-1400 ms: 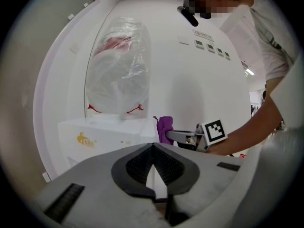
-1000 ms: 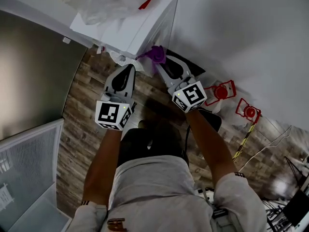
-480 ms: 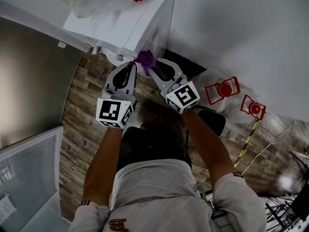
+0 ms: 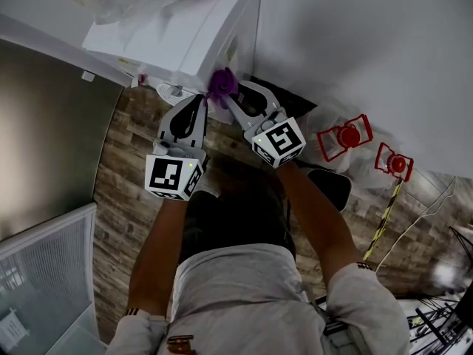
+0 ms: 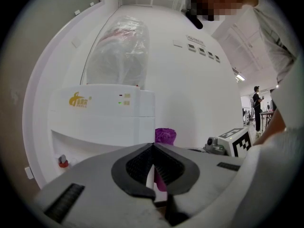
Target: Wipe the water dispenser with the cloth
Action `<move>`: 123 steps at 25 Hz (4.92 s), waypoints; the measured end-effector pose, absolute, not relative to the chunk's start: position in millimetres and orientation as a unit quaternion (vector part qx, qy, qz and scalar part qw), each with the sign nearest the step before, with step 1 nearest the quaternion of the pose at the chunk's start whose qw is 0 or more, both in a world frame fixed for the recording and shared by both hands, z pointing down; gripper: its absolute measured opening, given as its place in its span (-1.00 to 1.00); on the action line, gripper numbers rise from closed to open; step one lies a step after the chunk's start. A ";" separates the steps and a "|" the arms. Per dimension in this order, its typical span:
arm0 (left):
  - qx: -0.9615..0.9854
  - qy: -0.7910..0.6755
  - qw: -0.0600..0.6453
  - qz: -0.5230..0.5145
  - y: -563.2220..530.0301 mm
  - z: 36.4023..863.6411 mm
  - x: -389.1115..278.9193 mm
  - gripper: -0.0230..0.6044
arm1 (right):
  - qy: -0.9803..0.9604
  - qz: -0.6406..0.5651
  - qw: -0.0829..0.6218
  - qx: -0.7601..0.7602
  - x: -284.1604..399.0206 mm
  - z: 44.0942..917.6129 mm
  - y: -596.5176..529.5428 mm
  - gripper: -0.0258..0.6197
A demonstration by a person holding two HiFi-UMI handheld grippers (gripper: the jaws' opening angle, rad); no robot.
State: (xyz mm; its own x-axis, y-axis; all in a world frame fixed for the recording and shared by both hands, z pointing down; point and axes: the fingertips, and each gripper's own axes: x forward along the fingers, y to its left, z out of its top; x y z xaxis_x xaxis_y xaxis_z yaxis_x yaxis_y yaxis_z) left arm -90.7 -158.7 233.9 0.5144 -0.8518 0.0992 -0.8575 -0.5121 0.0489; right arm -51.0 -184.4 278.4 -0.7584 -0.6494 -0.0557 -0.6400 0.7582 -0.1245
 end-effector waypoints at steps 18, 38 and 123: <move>0.868 -0.496 0.013 0.019 -155.2 261.9 -82.4 -0.93 | 0.896 -0.046 0.054 -0.438 9.9 311.1 -301.9 -0.63; 0.861 -0.507 -0.014 0.012 -146.2 302.1 -95.0 -0.93 | 0.860 -0.024 0.049 -0.507 51.2 355.6 -340.9 -0.65; 0.856 -0.516 -0.023 -0.011 -133.9 455.6 -103.9 -0.93 | 0.926 0.027 0.102 -0.362 0.7 460.1 -206.1 -0.63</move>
